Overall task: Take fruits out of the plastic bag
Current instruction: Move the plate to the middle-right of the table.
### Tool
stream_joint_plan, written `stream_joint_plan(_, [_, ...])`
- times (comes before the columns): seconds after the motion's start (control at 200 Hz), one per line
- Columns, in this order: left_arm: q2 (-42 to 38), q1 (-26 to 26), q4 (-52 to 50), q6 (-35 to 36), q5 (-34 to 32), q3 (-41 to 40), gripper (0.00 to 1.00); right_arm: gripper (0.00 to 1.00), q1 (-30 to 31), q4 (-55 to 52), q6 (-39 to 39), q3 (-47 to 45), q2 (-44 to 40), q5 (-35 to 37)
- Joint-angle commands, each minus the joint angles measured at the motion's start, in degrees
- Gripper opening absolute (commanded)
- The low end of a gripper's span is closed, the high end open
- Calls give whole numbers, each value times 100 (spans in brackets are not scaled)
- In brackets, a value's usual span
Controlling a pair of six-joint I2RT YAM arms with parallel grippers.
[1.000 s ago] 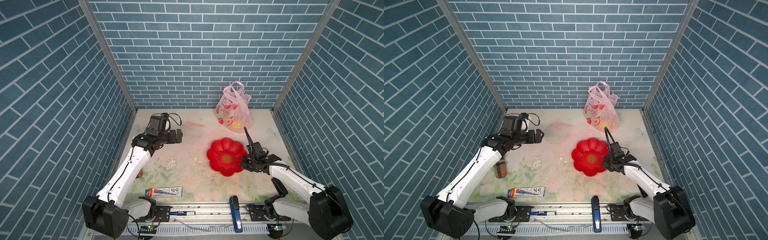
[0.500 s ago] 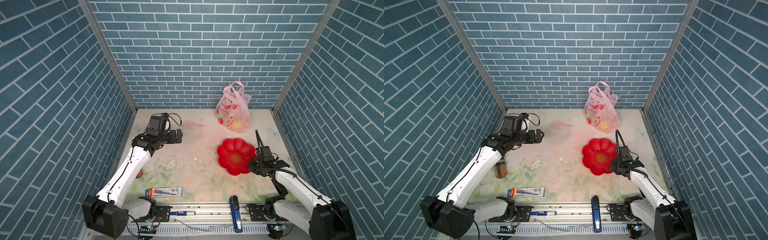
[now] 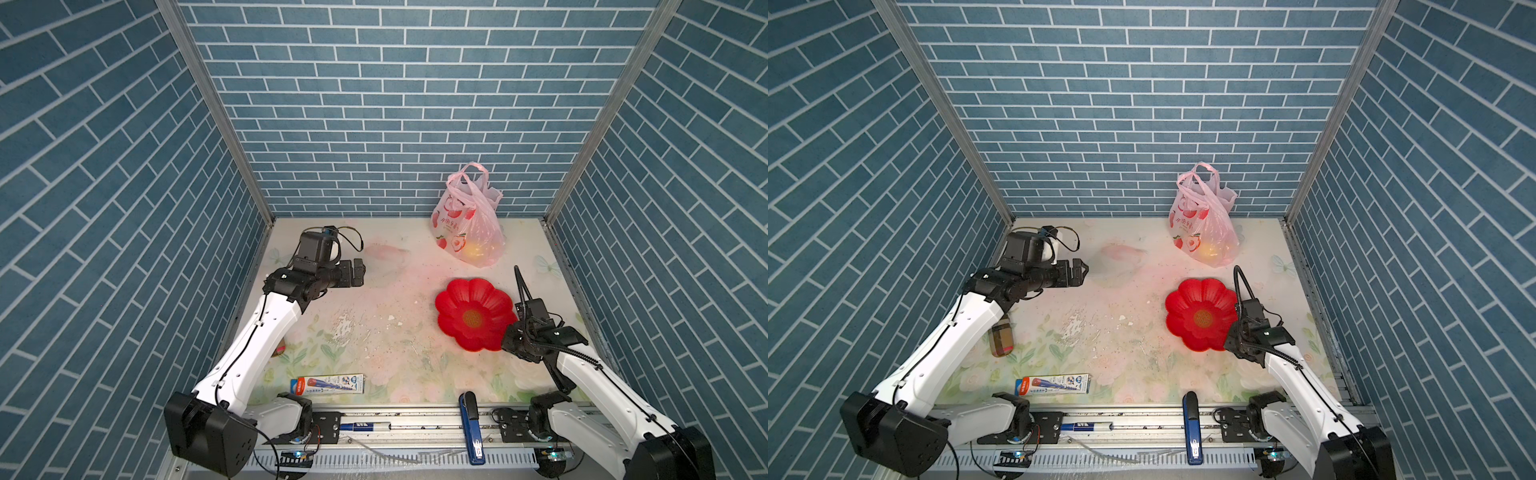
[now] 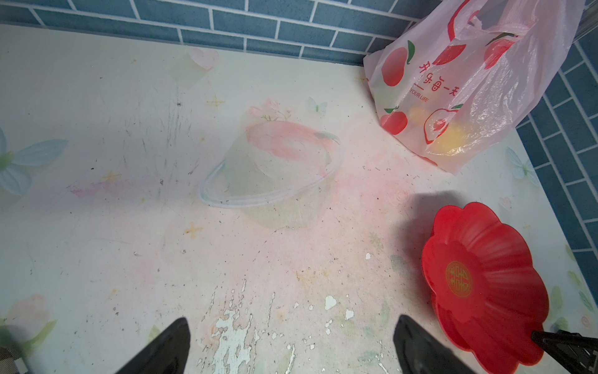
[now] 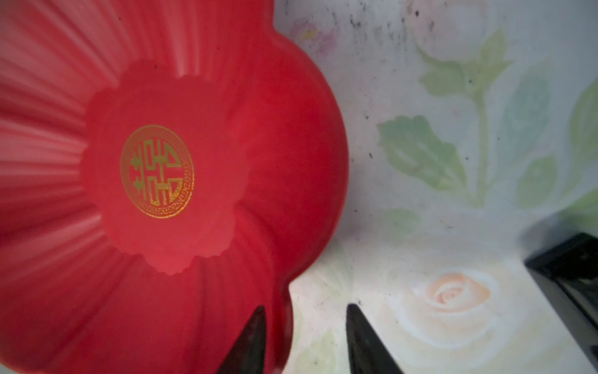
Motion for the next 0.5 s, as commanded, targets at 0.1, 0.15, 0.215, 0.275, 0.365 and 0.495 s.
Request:
stream_joint_plan(0.1, [-58, -43, -125, 19, -21, 42, 99, 50, -16, -495, -123, 681, 11, 277])
stream_joint_plan(0.15, [-60, -43, -125, 21, -24, 48, 99, 52, -19, -535, -190, 837, 35, 355])
stream_joint_plan(0.215, [-84, -43, -123, 24, -26, 48, 99, 54, -19, -574, -321, 1093, 114, 478])
stream_joint_plan(0.275, [-108, -43, -119, 13, -38, 48, 99, 55, -19, -607, -456, 1375, 280, 612])
stream_joint_plan(0.365, [-146, -39, -117, 9, -61, 26, 99, 56, -19, -519, -705, 1843, 672, 762])
stream_joint_plan(0.495, [-127, -43, -119, 19, -110, 39, 99, 58, -18, -30, -1141, 2524, 1420, 776])
